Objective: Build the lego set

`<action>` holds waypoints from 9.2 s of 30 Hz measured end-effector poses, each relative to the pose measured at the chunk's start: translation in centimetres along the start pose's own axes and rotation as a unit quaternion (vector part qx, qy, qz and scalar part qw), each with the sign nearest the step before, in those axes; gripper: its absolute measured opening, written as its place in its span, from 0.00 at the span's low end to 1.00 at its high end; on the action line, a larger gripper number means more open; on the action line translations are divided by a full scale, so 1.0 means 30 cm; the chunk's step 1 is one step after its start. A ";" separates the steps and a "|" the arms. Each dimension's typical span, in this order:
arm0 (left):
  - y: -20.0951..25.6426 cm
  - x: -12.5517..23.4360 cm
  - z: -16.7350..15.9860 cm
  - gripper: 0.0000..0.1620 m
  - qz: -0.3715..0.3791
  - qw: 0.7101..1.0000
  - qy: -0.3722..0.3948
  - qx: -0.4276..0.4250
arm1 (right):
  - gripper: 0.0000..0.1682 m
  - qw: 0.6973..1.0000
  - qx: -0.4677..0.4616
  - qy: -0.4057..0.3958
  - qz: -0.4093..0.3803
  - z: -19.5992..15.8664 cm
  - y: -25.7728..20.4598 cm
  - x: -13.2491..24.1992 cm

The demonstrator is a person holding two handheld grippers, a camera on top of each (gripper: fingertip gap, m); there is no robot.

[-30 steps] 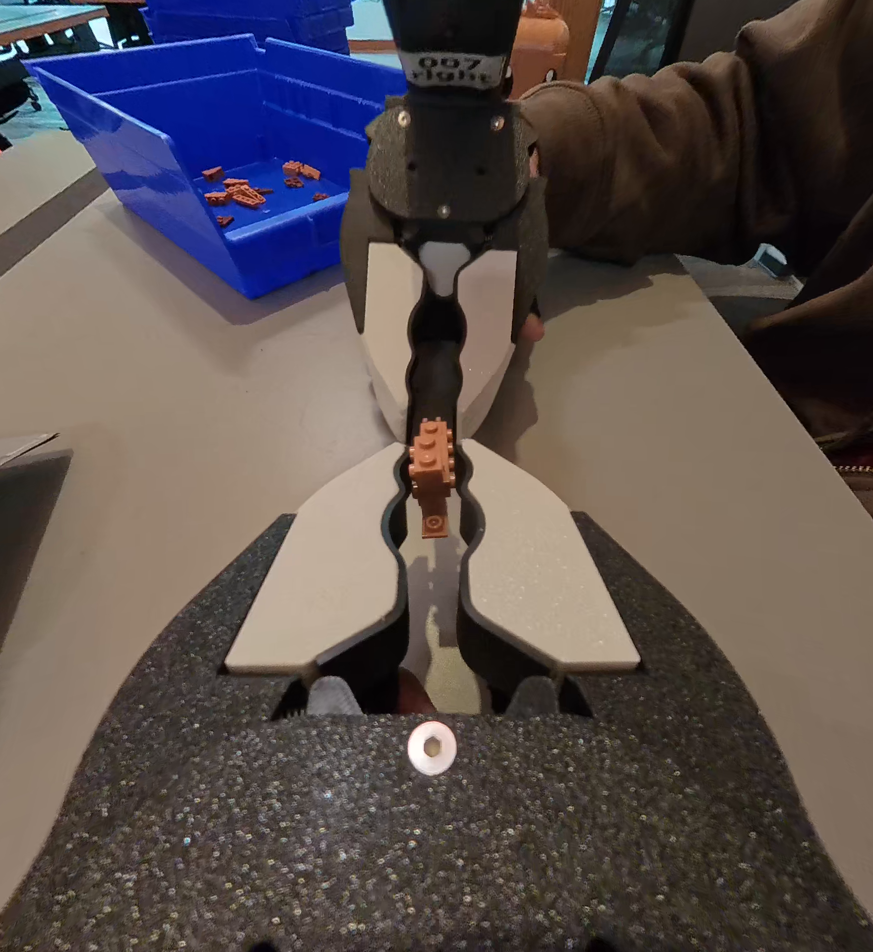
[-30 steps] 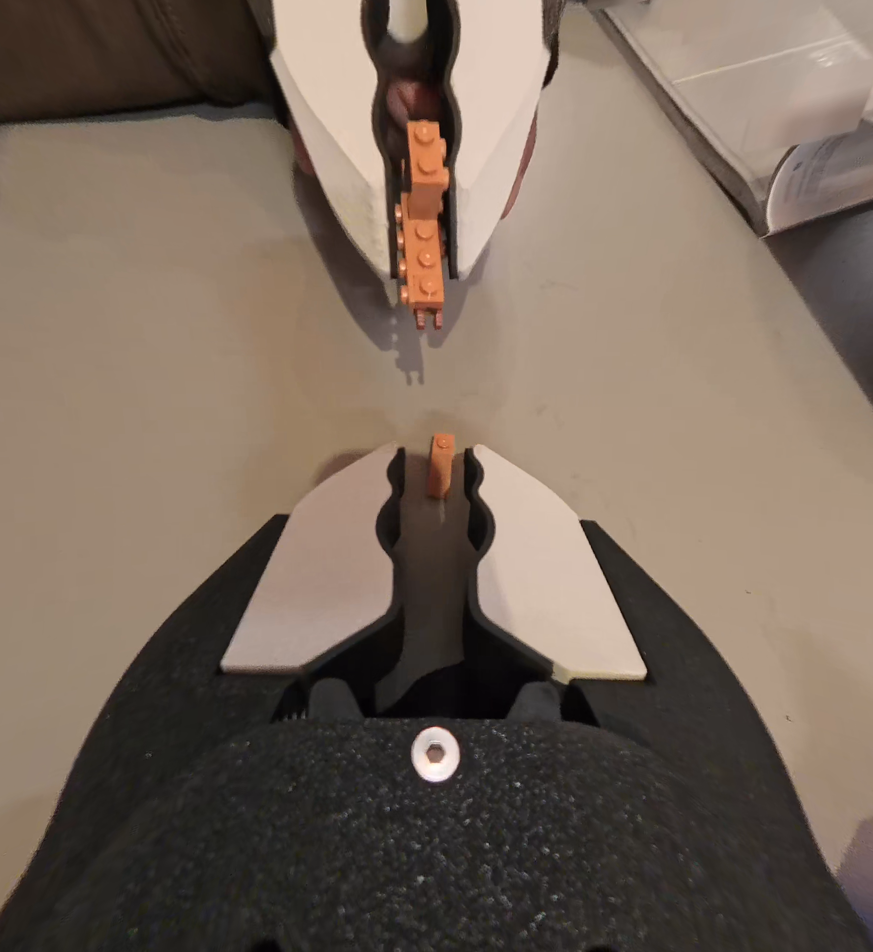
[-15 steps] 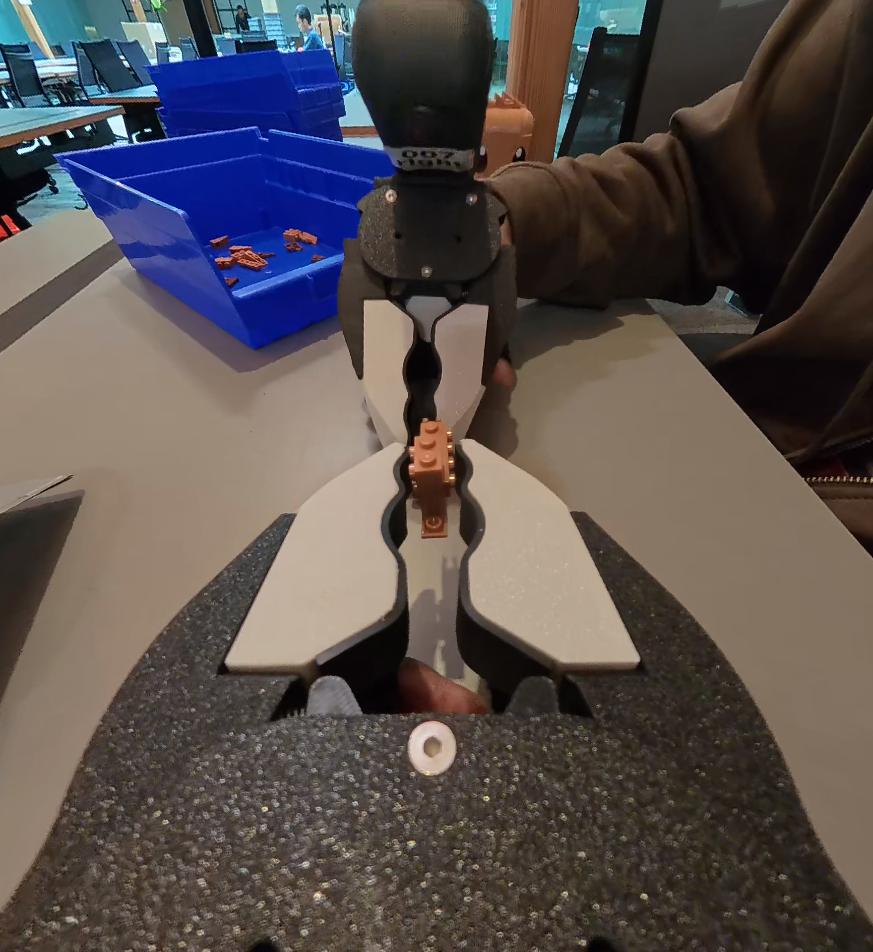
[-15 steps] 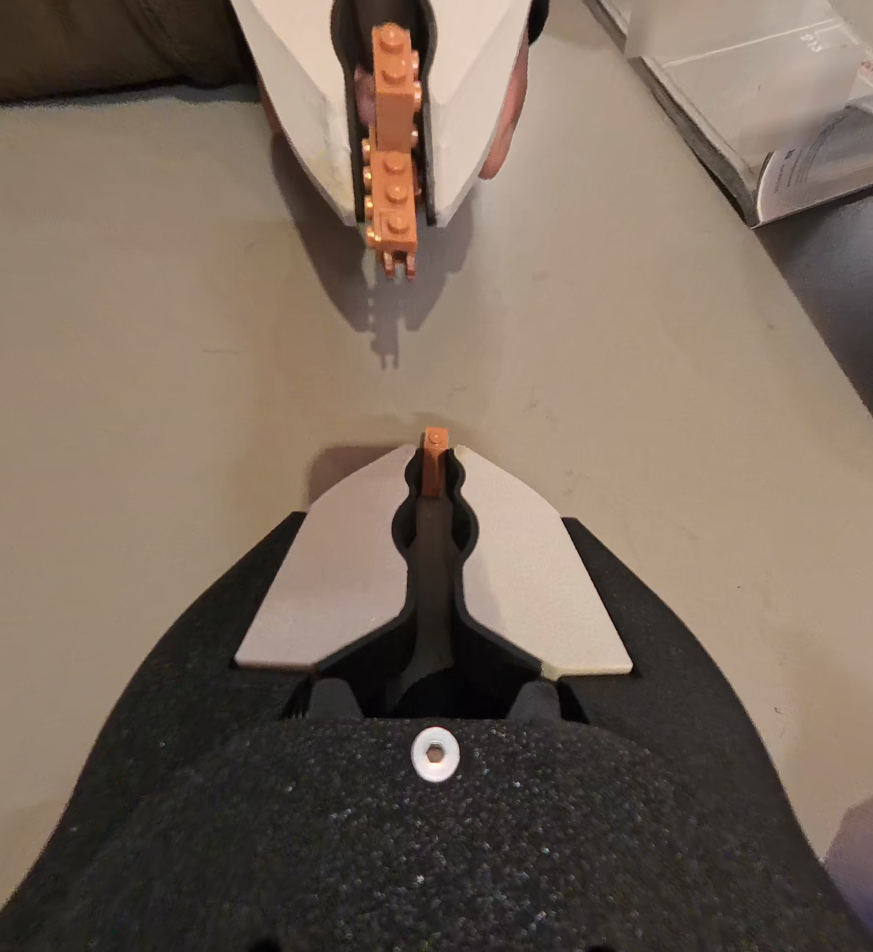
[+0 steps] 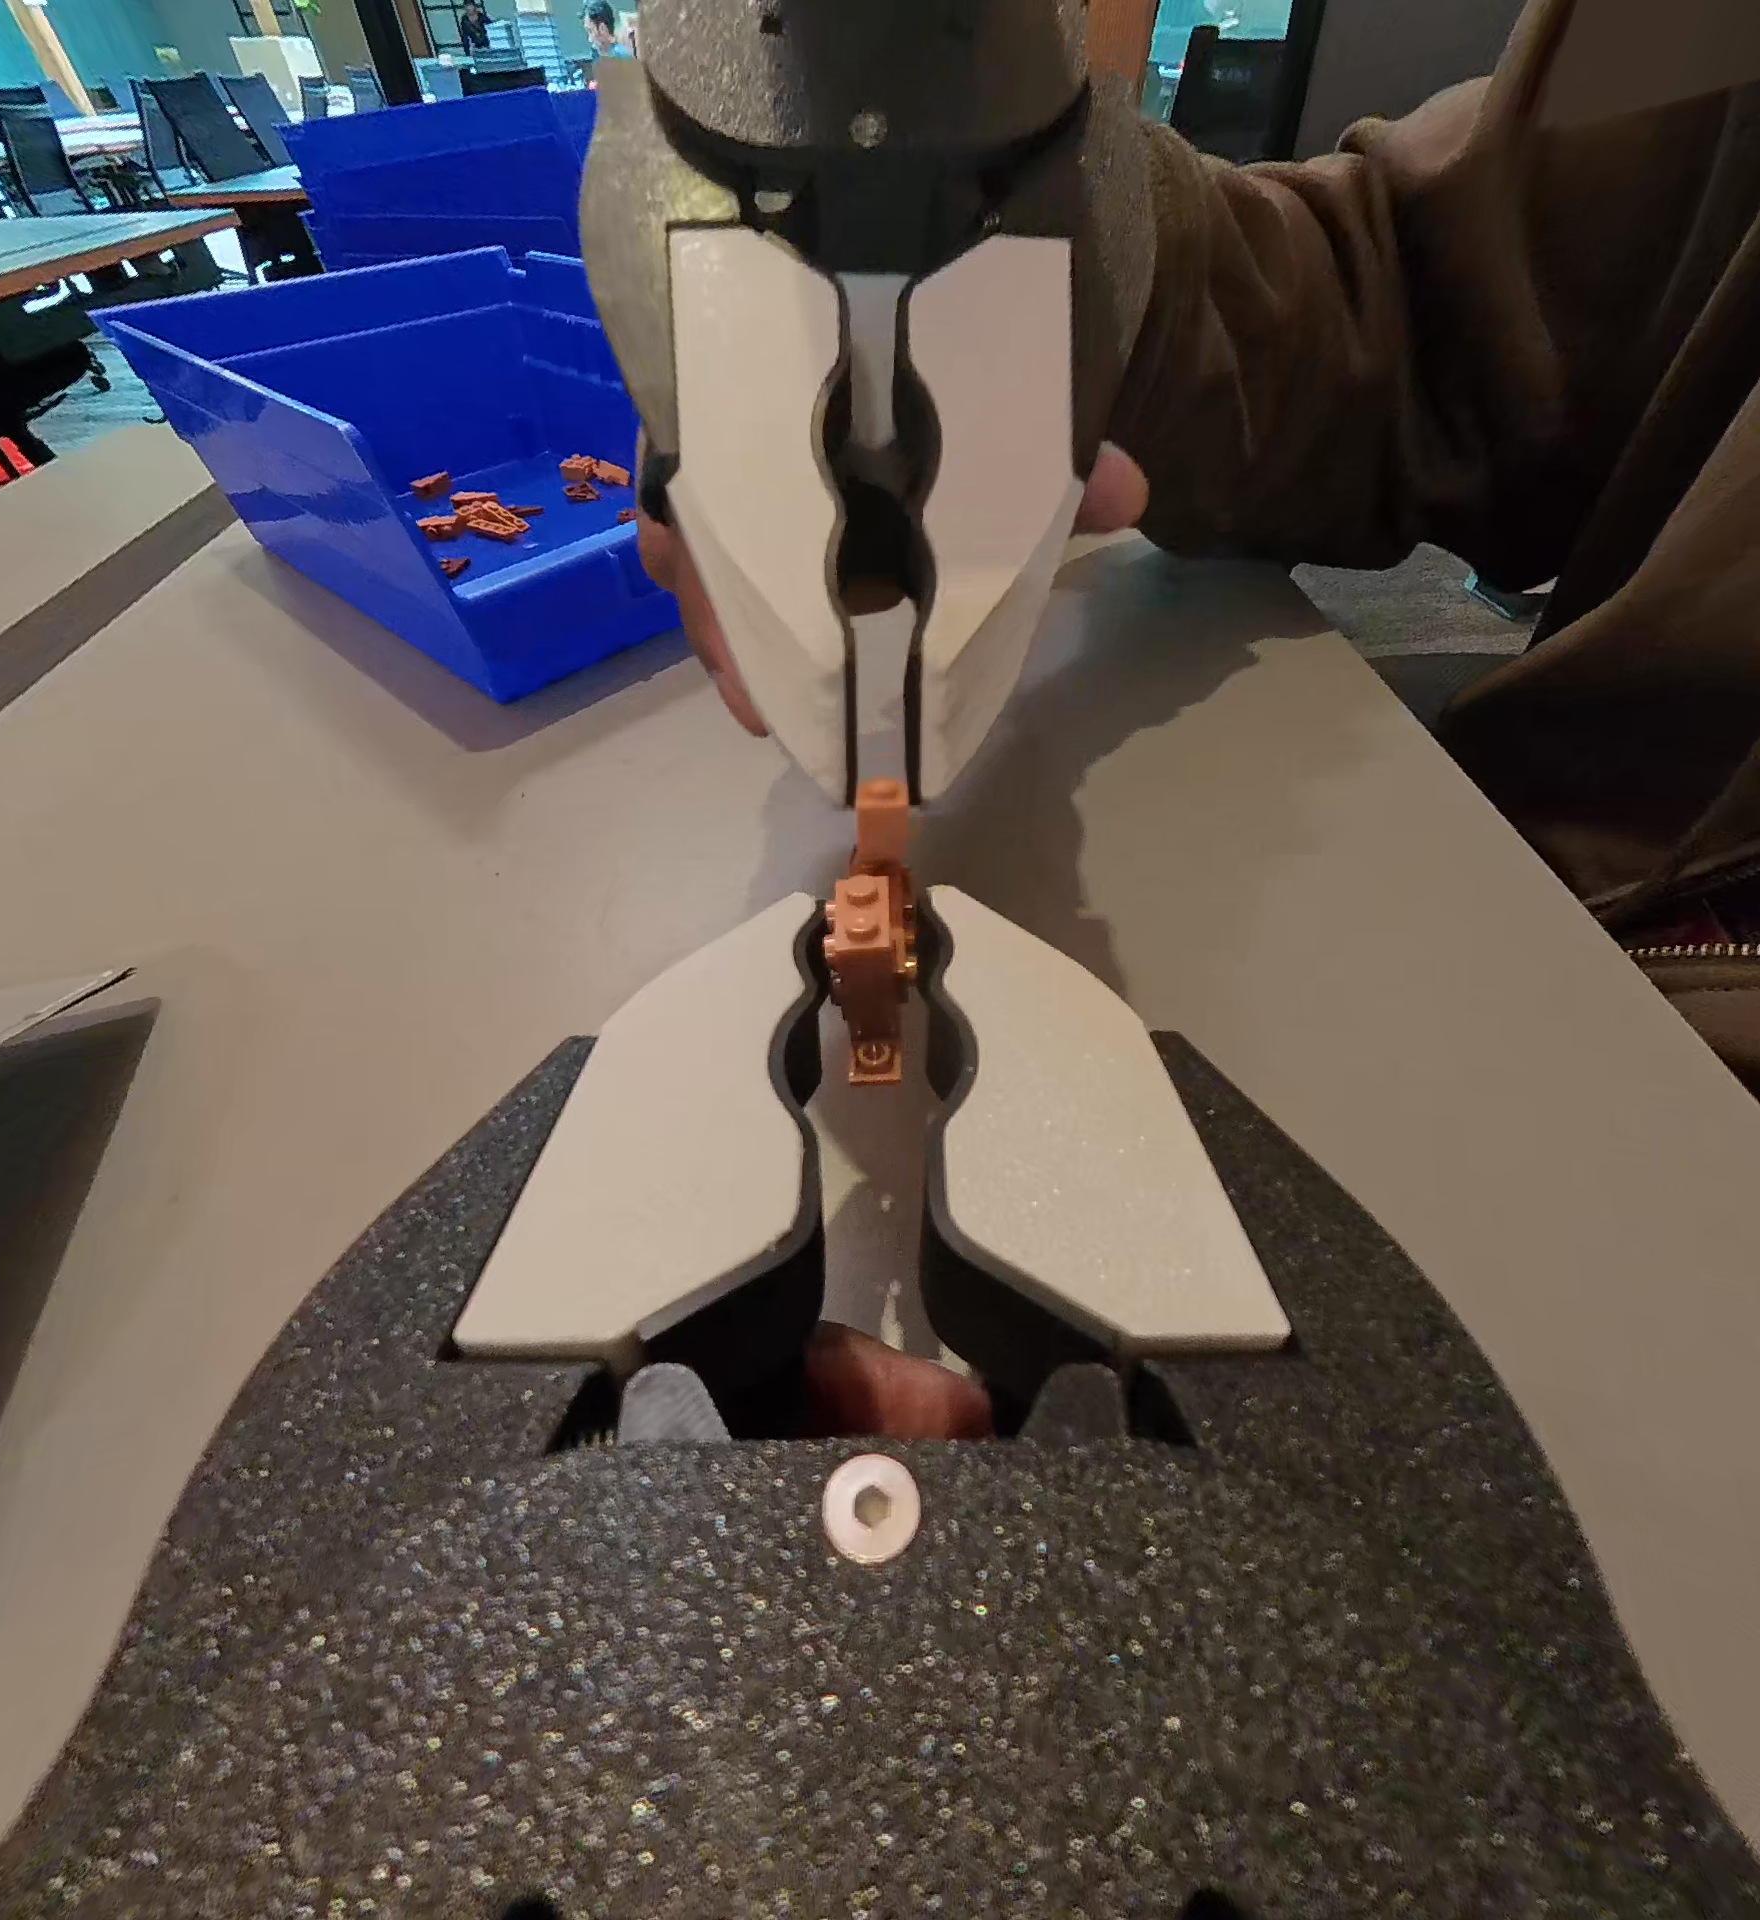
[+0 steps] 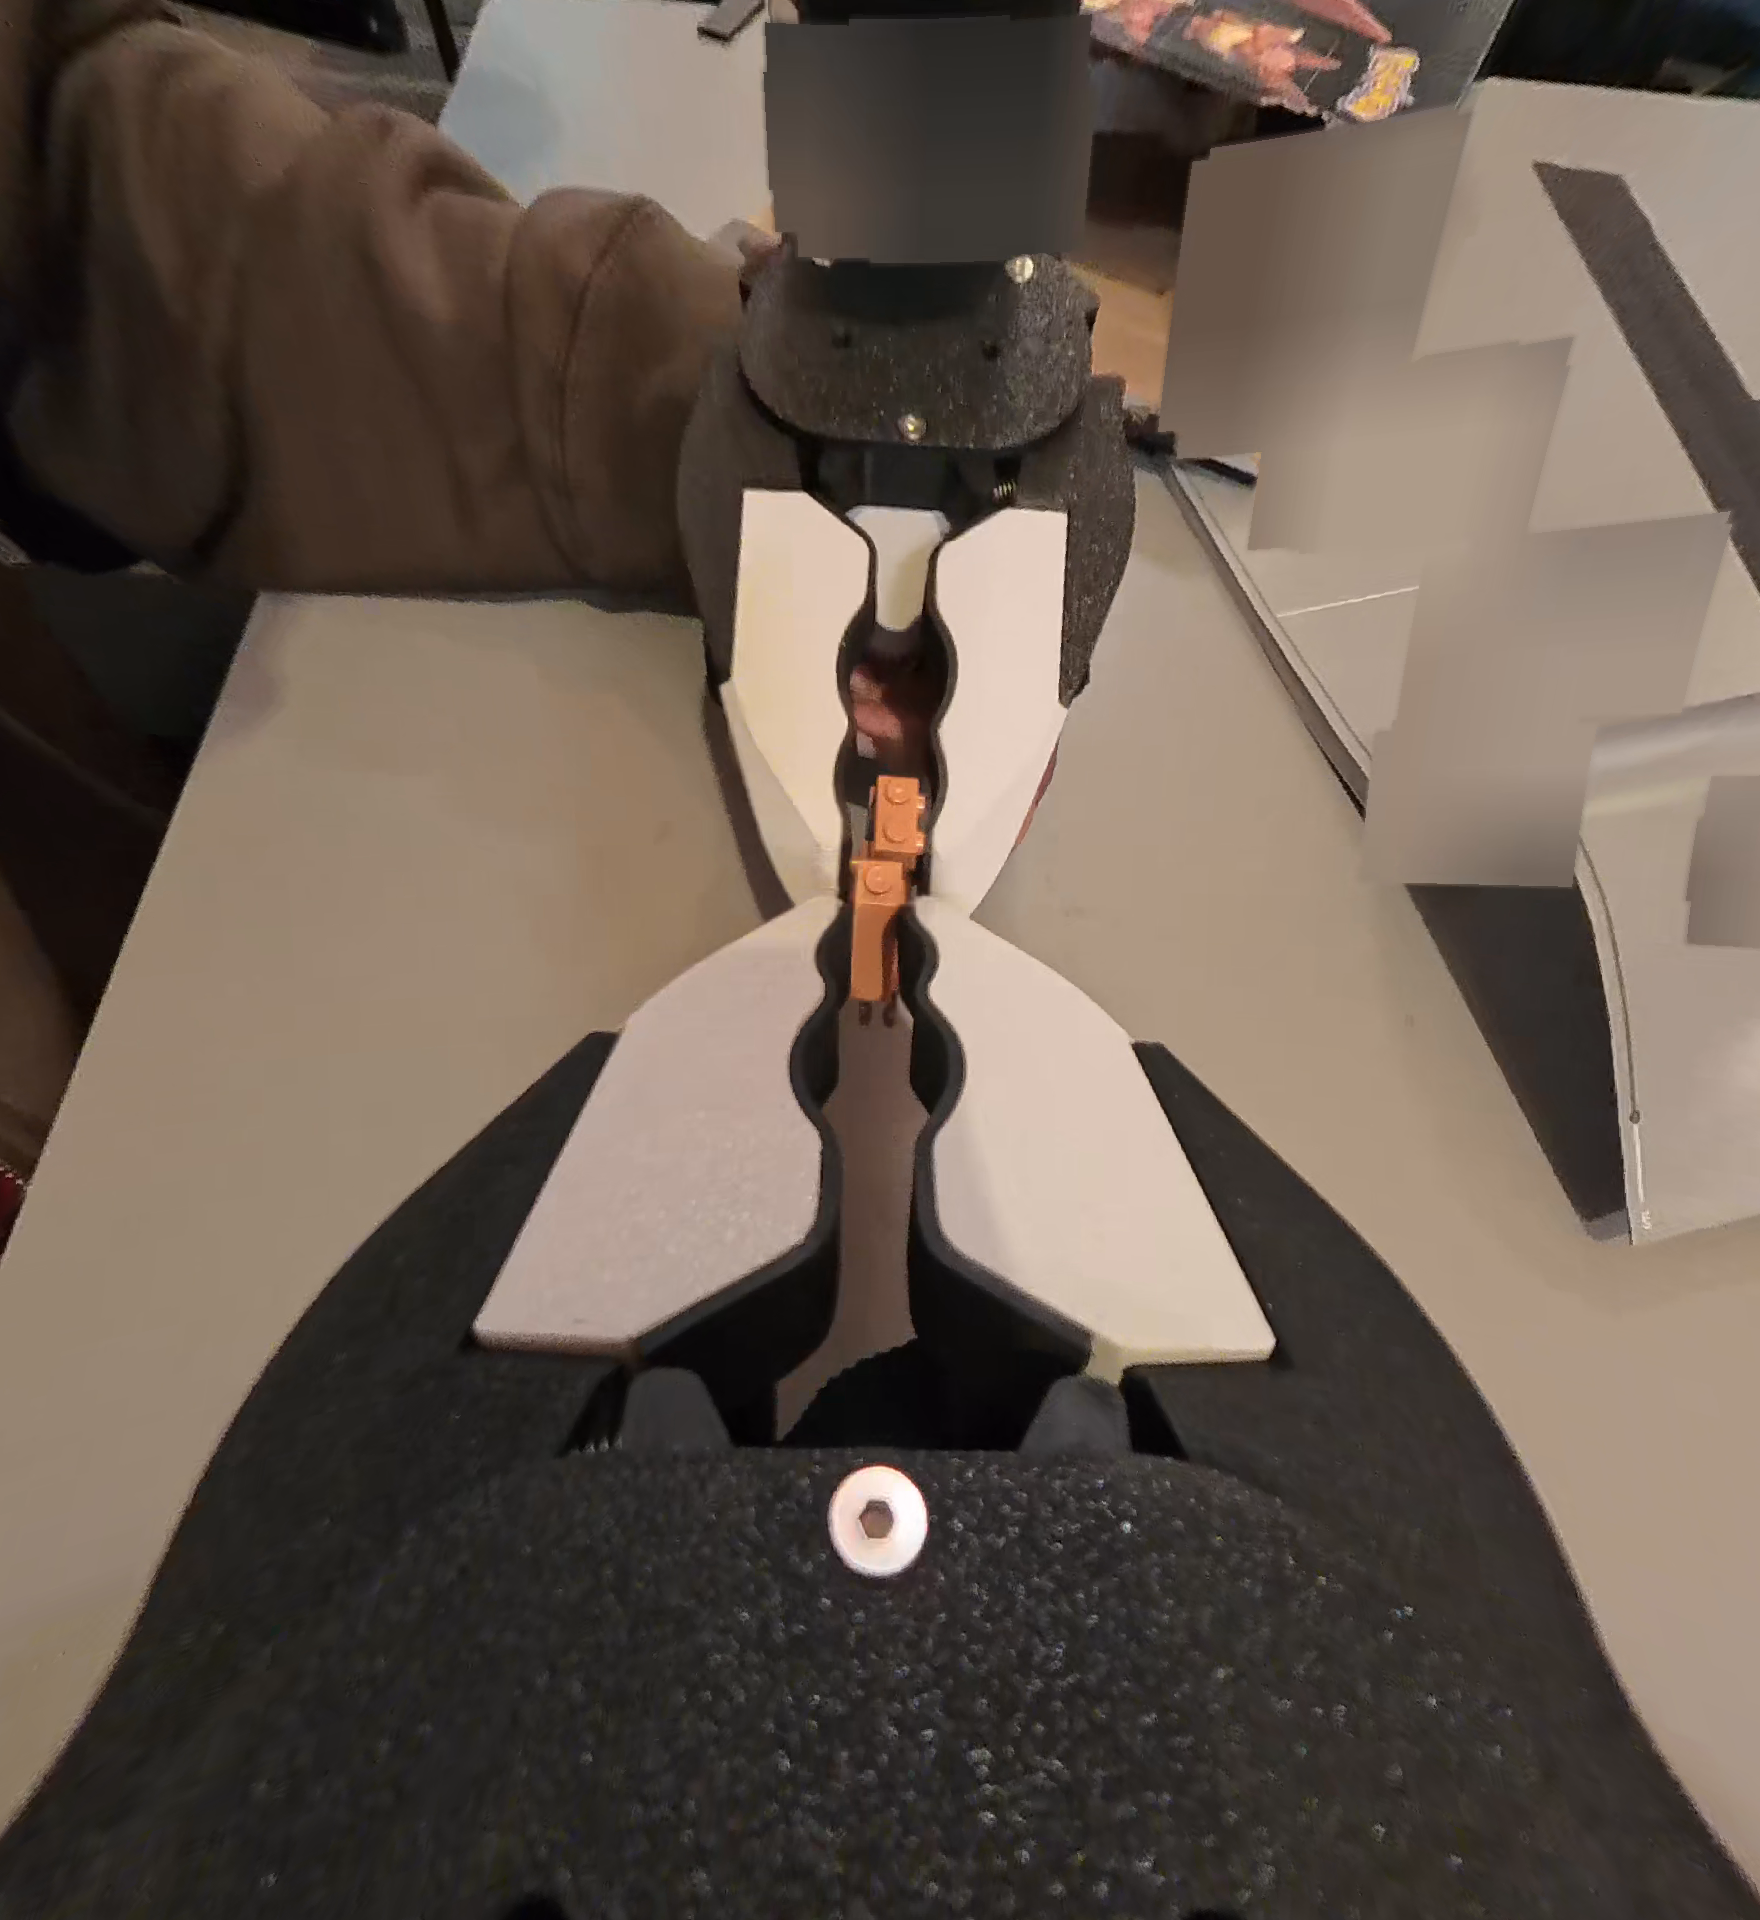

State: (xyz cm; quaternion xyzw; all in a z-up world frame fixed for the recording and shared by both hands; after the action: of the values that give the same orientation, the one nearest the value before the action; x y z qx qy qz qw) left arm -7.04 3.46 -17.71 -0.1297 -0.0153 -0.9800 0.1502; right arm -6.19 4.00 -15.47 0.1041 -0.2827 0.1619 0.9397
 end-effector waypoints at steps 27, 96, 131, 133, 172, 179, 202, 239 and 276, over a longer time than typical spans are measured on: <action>0.013 0.024 0.057 0.09 -0.034 0.996 0.074 0.039 | 0.21 0.983 0.157 0.036 -0.087 -0.019 0.000 0.037; -0.084 0.034 -0.048 0.09 0.048 0.993 -0.030 0.101 | 0.20 0.974 -0.132 -0.094 -0.159 -0.403 0.179 0.153; -0.073 0.019 -0.056 0.09 0.047 0.994 -0.046 0.092 | 0.18 0.977 0.045 -0.153 -0.138 -0.339 0.008 0.071; -0.072 0.018 -0.057 0.09 0.047 0.994 -0.048 0.091 | 0.16 0.977 0.030 -0.160 -0.137 -0.348 0.010 0.069; -0.008 -0.036 -0.052 0.22 0.064 0.988 -0.118 -0.075 | 0.07 0.976 -0.218 -0.010 -0.014 -0.184 0.032 0.026; 0.005 -0.063 -0.033 0.19 0.092 0.970 -0.113 -0.196 | 0.07 0.950 -0.309 -0.008 0.047 -0.167 -0.014 -0.007; -0.078 -0.046 0.062 0.06 0.250 0.916 -0.091 -0.299 | 0.15 0.829 -0.530 0.176 0.030 -0.118 0.086 0.072; -0.082 -0.045 0.102 0.05 0.340 0.834 -0.115 -0.418 | 0.08 0.731 -0.630 0.255 0.060 -0.049 0.105 0.056; -0.001 0.008 -0.210 0.09 0.024 0.973 -0.227 -0.024 | 0.05 0.917 -0.396 0.040 0.032 -0.109 0.022 0.043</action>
State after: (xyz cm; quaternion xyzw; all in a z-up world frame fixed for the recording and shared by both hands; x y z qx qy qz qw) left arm -8.85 2.98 -23.72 -0.3523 -0.0218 -0.9214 0.1629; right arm -3.80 5.86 -17.36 -0.2925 -0.2888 0.0708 0.9089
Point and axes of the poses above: each gripper's, where its closed fingertips meet, x back along the fingers, z out of its top, y = z × x across the jaws, the point moved 1 cm from there along x, back along the fingers, and after that the axes turned 4 degrees about -z, right-handed, at the moved point
